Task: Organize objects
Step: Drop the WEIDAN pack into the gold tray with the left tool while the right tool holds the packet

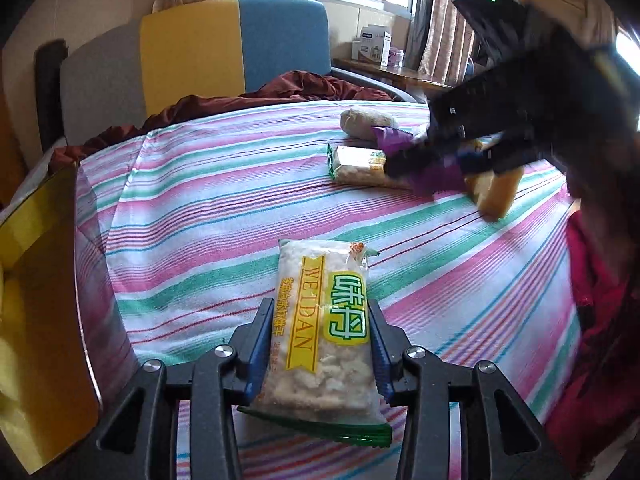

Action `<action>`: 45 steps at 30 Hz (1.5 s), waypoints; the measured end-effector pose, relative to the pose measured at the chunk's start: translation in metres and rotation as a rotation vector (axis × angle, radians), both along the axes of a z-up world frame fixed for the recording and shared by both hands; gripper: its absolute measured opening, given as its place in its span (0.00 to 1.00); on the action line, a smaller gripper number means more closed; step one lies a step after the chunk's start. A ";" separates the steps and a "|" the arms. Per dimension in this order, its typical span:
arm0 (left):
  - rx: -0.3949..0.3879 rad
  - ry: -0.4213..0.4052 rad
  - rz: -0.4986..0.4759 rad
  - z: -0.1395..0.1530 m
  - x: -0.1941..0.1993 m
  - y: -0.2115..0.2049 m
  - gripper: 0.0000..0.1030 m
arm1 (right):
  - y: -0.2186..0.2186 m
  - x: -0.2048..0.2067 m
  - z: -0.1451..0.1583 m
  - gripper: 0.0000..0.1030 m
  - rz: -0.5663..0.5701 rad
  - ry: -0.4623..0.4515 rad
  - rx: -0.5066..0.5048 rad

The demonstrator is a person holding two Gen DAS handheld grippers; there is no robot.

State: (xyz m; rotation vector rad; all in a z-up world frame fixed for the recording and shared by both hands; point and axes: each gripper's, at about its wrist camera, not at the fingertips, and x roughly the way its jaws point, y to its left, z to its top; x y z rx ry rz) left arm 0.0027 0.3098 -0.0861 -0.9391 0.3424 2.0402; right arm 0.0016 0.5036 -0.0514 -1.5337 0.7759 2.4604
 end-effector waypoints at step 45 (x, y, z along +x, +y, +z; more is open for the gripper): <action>-0.180 -0.294 0.830 0.002 -0.204 -0.198 0.46 | -0.024 -0.008 -0.023 0.38 0.124 -0.085 0.112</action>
